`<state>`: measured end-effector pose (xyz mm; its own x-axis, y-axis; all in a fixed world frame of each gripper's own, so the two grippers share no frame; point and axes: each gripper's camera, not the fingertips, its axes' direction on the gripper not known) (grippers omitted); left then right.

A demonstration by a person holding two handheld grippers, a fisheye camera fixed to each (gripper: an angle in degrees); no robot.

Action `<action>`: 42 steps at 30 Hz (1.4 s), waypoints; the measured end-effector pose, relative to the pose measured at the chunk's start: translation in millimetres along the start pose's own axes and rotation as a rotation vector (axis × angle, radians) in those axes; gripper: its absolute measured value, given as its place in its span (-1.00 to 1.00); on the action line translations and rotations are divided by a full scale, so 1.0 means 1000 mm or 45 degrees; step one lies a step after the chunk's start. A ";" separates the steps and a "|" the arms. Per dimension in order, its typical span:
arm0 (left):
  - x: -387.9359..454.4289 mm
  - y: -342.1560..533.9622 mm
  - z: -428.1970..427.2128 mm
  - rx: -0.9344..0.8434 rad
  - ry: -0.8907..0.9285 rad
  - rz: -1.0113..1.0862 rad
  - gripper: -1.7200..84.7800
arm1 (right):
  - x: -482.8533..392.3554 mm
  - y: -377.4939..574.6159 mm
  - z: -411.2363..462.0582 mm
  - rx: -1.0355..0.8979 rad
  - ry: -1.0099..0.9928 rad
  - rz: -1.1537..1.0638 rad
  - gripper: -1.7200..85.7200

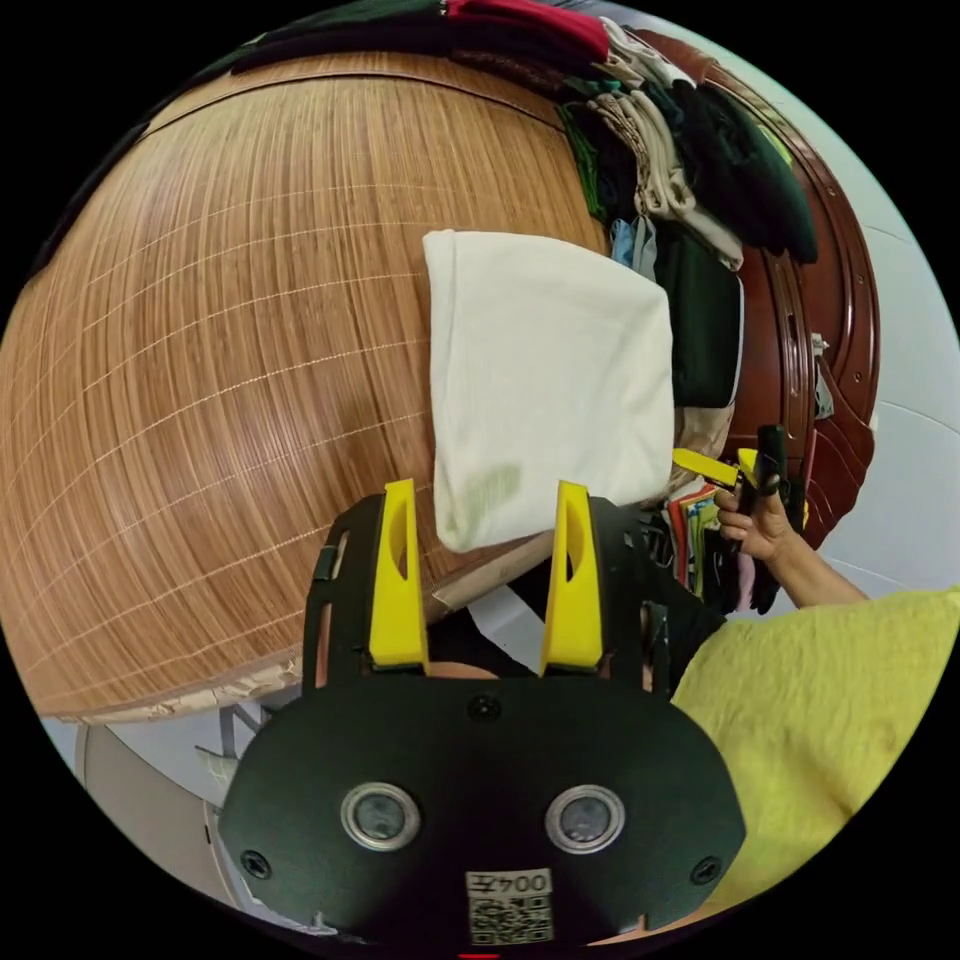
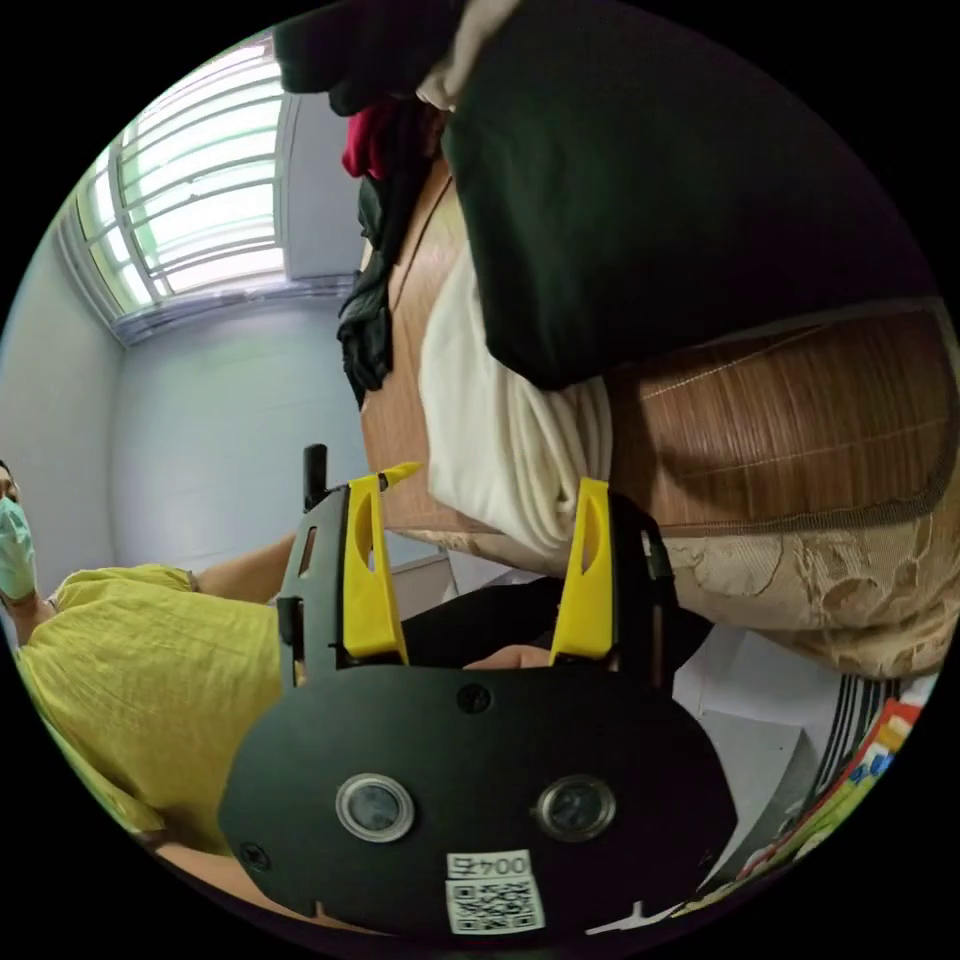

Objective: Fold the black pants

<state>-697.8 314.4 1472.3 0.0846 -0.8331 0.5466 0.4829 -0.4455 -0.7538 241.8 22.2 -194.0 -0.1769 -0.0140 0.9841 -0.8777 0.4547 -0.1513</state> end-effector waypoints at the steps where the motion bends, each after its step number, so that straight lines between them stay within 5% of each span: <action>1: -0.004 -0.003 0.007 0.014 0.003 0.024 -0.53 | 0.007 -0.005 0.006 -0.032 0.047 -0.012 -0.35; 18: -0.015 -0.075 0.088 -0.007 0.450 0.286 -0.51 | 0.056 -0.053 -0.017 -0.041 -0.056 -0.122 -0.39; 27: -0.010 -0.088 0.095 -0.033 0.499 0.217 -0.62 | 0.051 -0.048 0.018 0.010 -0.053 -0.133 -0.66; 35: 0.030 -0.040 0.011 0.119 0.418 0.224 -0.70 | -0.064 -0.021 0.047 -0.054 0.325 -0.286 -0.71; 42: 0.072 0.007 -0.096 0.309 0.424 0.244 -0.70 | -0.144 -0.005 0.022 -0.053 0.261 -0.462 -0.71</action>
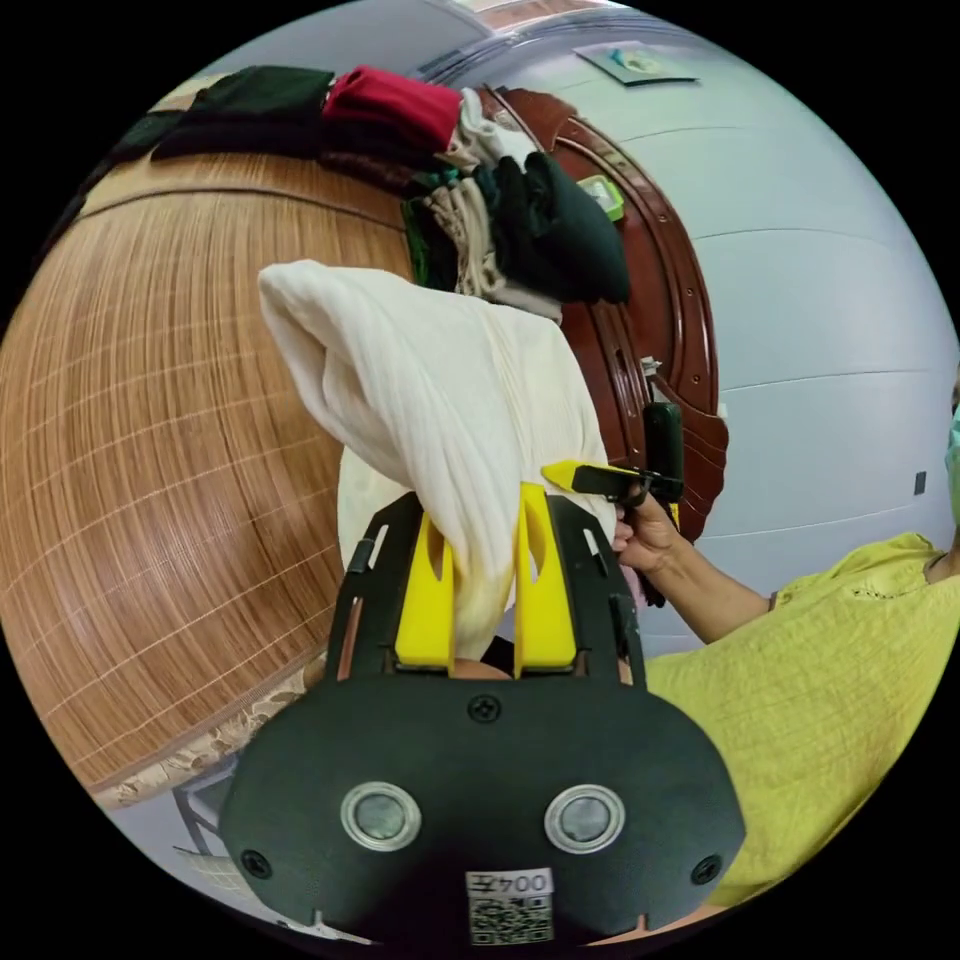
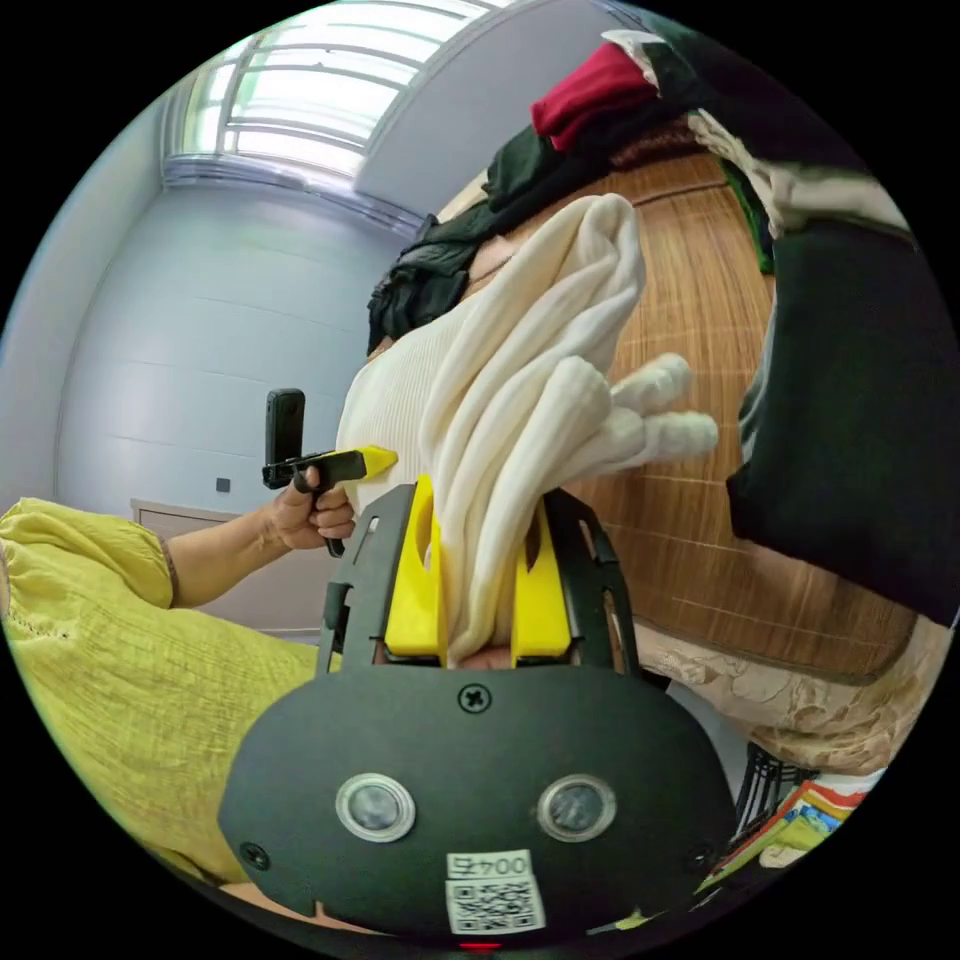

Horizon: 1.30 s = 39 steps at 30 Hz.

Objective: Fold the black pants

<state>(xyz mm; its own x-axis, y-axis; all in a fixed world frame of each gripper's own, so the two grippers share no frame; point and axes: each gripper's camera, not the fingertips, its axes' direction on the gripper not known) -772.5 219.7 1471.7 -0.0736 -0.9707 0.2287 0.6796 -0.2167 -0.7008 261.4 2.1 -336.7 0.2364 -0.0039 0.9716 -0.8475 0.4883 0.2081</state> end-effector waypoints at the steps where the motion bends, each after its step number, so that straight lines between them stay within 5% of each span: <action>1: 0.016 -0.006 -0.009 0.020 -0.012 0.035 -0.70 | -0.007 -0.002 -0.012 0.012 -0.004 -0.021 -0.71; 13: 0.103 -0.113 -0.007 0.111 0.174 0.099 -0.70 | -0.026 -0.049 -0.134 -0.008 0.136 -0.042 -0.72; 28: 0.117 -0.184 -0.104 0.399 0.169 0.004 -0.70 | -0.076 -0.187 -0.138 -0.185 0.114 -0.327 -0.71; 39: 0.103 -0.252 0.112 -0.136 0.167 -0.098 -0.70 | 0.134 -0.091 -0.146 -0.006 0.083 0.342 -0.71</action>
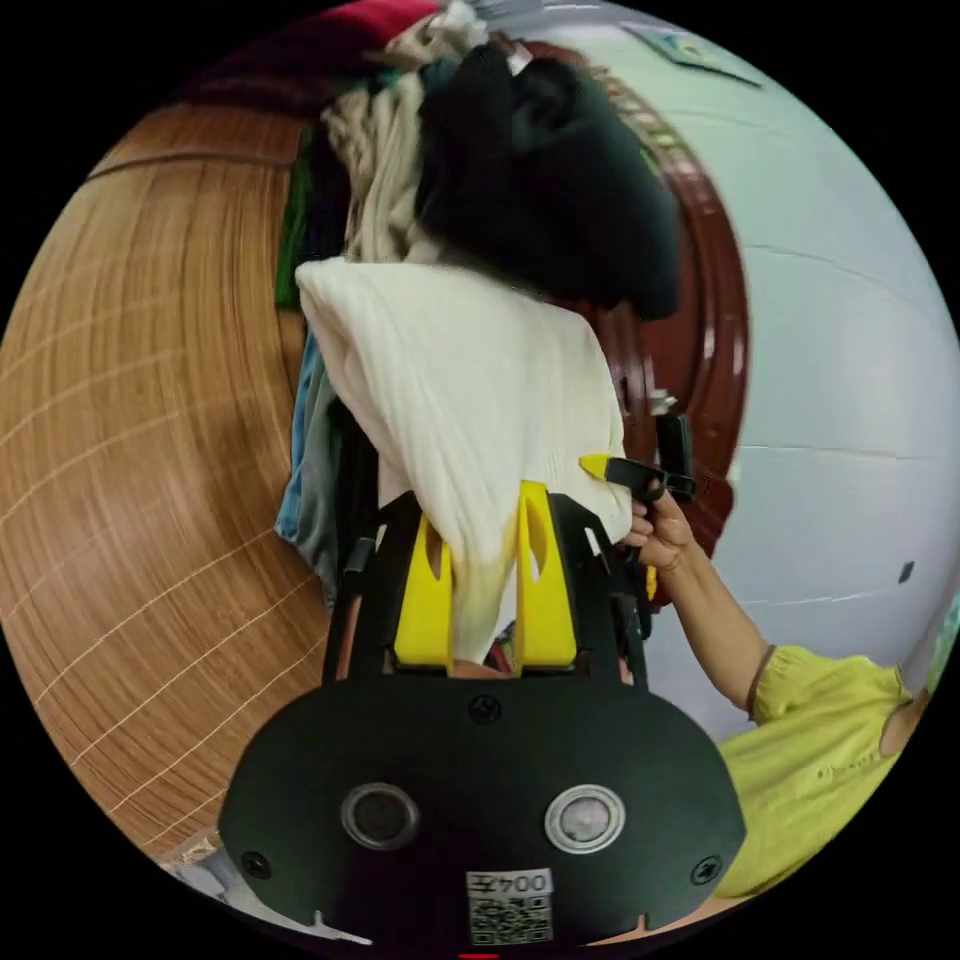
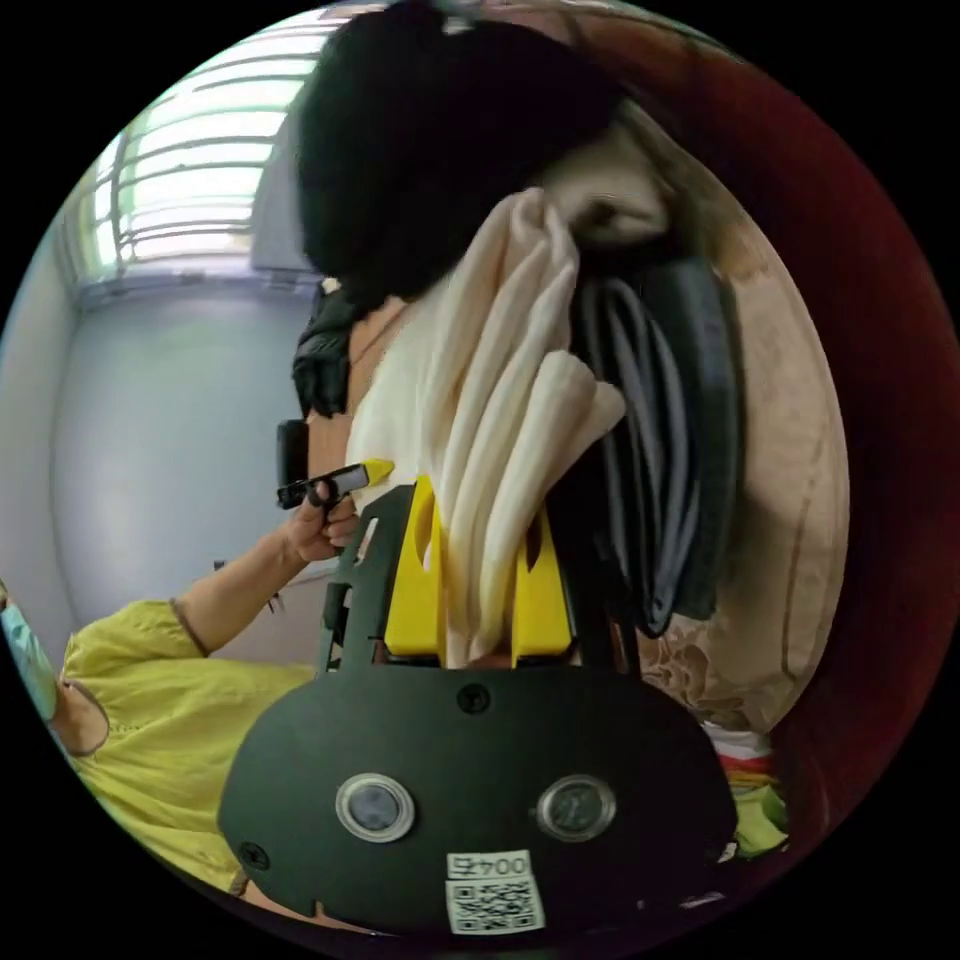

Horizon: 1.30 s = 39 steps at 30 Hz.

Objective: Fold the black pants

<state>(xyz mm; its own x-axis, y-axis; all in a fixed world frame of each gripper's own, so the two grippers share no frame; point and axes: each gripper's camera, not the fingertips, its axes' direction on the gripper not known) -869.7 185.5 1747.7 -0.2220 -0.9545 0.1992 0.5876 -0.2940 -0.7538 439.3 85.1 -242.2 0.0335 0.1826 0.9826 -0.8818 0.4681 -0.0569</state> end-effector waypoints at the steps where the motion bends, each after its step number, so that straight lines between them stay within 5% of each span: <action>1: -0.003 -0.006 0.023 -0.087 -0.063 -0.028 -0.70 | 0.024 0.002 0.013 -0.013 0.005 0.079 -0.71; 10: 0.083 -0.015 0.011 -0.107 -0.320 0.382 -0.68 | 0.017 0.001 0.032 0.129 0.046 -0.007 -0.71; 14: 0.074 -0.019 0.008 -0.207 -0.315 0.219 -0.69 | 0.033 0.008 0.049 0.204 0.029 0.178 -0.68; 18: 0.085 0.011 -0.051 0.030 -0.316 0.156 -0.73 | -0.003 0.027 0.038 0.353 0.249 0.155 -0.70; 21: 0.127 0.043 -0.091 0.238 -0.552 0.289 -0.75 | -0.061 0.043 0.039 0.484 0.536 0.020 -0.75; 25: 0.168 0.040 -0.051 0.141 -0.639 0.489 -0.75 | -0.112 0.024 0.107 0.292 0.813 -0.186 -0.87; 32: 0.174 0.008 0.052 -0.105 -1.002 0.668 -0.76 | -0.081 -0.031 0.211 -0.173 1.253 -0.203 -0.97; 39: 0.153 0.023 0.068 -0.078 -1.040 0.604 -0.77 | -0.061 -0.046 0.271 -0.241 1.454 -0.170 -0.98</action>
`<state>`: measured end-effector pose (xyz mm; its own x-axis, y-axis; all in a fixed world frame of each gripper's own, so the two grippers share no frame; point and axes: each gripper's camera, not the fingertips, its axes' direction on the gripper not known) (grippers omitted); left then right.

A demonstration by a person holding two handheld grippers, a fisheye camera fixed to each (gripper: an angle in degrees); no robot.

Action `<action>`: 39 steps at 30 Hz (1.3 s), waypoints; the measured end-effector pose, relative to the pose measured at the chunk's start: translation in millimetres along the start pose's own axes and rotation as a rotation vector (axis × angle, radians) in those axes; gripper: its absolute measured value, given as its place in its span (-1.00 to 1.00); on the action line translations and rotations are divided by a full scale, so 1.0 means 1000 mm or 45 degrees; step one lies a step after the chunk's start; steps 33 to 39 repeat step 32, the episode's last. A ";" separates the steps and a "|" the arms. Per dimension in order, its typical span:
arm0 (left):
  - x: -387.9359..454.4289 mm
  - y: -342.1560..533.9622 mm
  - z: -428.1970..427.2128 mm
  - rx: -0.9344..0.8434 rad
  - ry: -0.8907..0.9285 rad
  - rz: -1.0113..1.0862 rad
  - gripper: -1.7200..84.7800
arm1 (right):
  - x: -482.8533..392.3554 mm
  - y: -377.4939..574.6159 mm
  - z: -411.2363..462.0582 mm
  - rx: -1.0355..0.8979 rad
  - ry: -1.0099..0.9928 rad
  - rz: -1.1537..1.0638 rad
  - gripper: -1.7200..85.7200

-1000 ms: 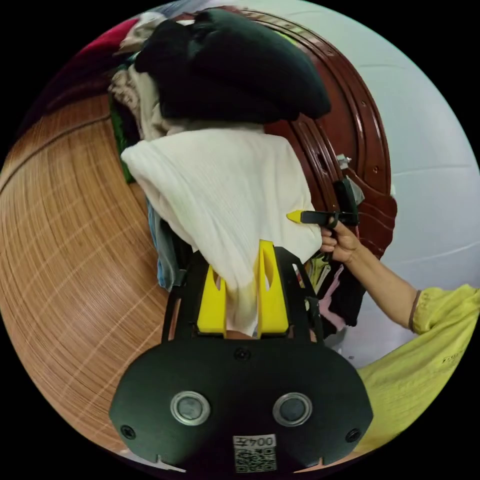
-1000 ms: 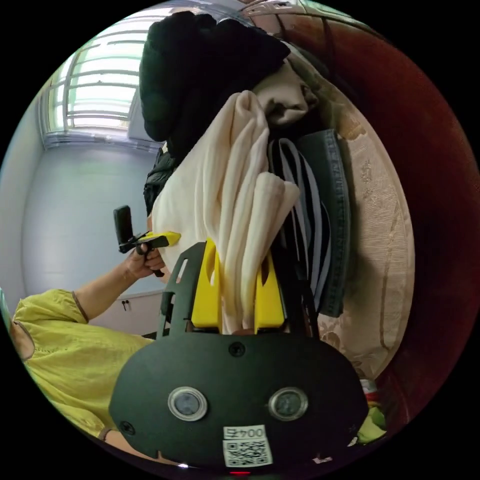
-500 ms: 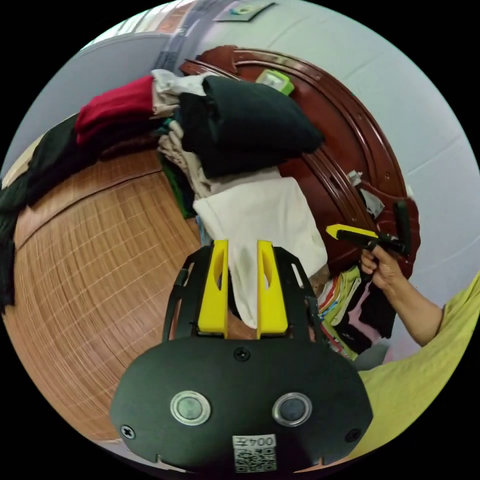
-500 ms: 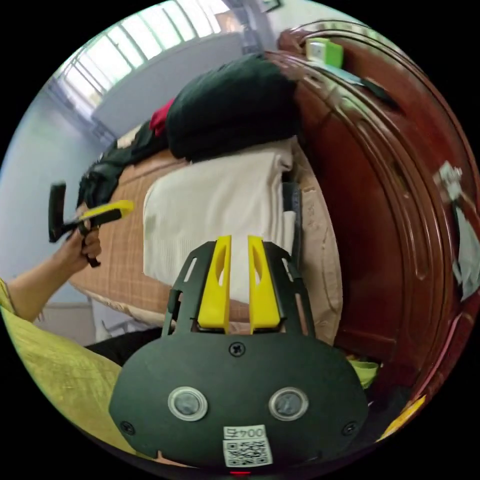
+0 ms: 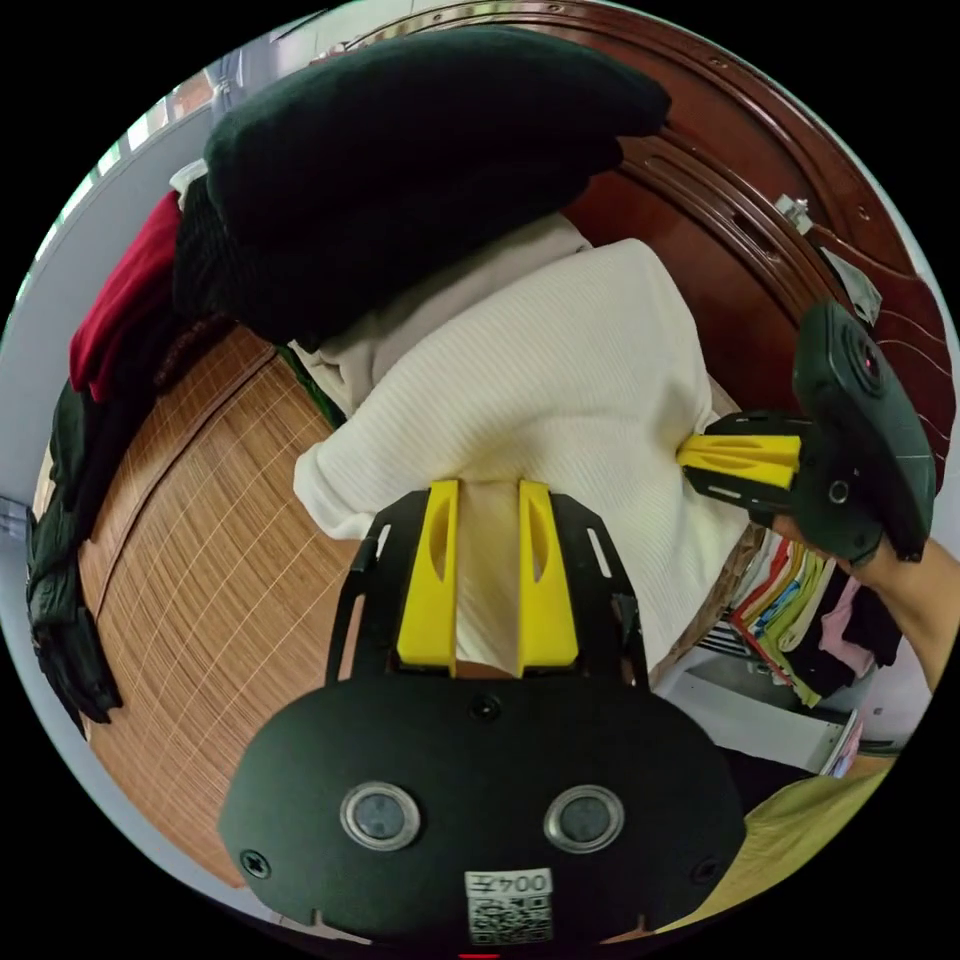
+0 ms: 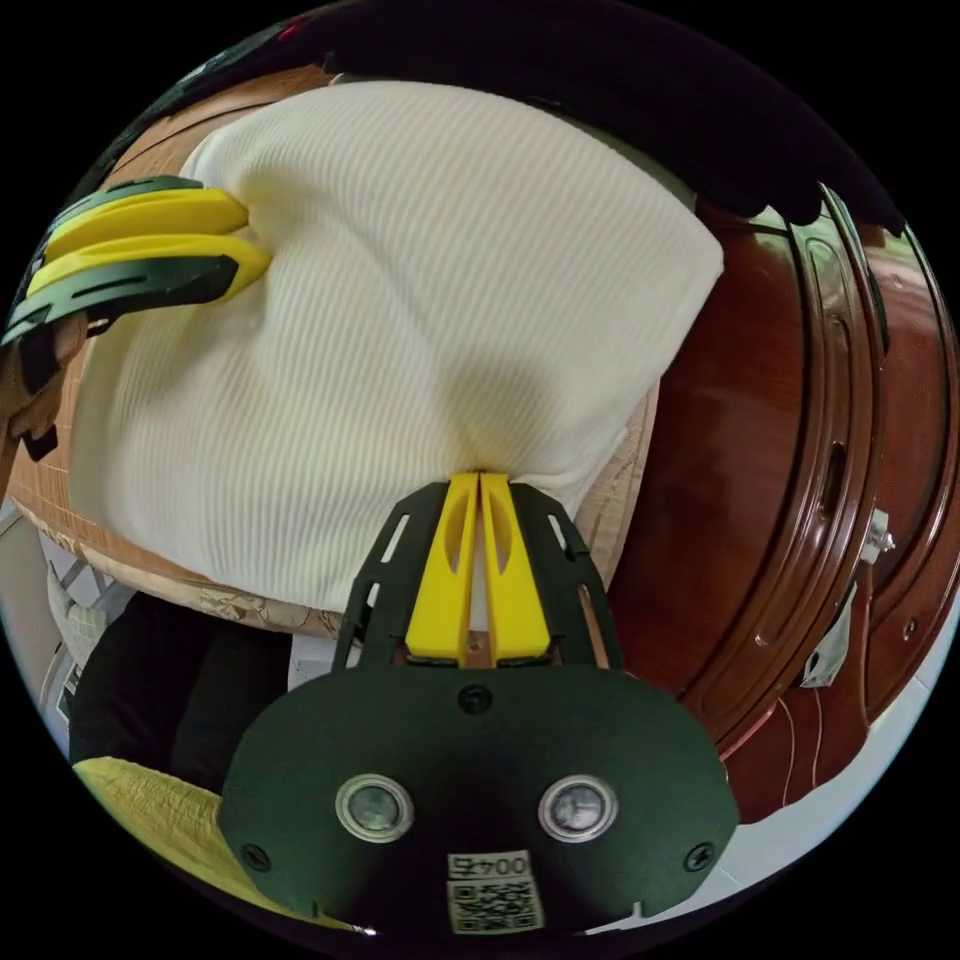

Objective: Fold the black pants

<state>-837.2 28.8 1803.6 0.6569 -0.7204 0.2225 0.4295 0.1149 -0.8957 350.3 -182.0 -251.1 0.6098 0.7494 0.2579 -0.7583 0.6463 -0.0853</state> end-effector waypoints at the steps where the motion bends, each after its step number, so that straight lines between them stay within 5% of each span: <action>1: -0.002 0.003 0.004 -0.029 0.012 -0.004 -0.76 | -0.004 -0.002 0.007 -0.009 0.003 -0.009 -0.98; 6: -0.009 0.013 0.016 -0.180 0.010 0.099 -0.78 | 0.000 -0.004 0.030 -0.024 -0.094 -0.029 -0.98; 9: -0.038 0.040 0.007 -0.171 0.183 -0.052 -0.83 | 0.013 0.006 0.039 0.005 -0.238 0.016 -0.96; 11: -0.071 0.089 -0.017 0.034 0.507 -0.208 -0.84 | 0.029 0.028 0.038 0.088 -0.394 0.122 -0.94; 14: -0.106 0.182 -0.056 0.347 0.669 -0.369 -0.79 | 0.038 0.069 0.031 0.235 -0.534 0.242 -0.84; 28: -0.250 0.749 -0.142 0.692 0.557 -1.014 -0.76 | -0.088 0.239 0.017 0.853 -1.315 0.685 -0.69; 32: -0.275 0.907 -0.166 0.814 0.419 -1.131 -0.75 | -0.148 0.239 0.020 0.843 -1.454 0.658 -0.68; 39: -0.275 0.907 -0.166 0.814 0.419 -1.131 -0.75 | -0.148 0.239 0.020 0.843 -1.454 0.658 -0.68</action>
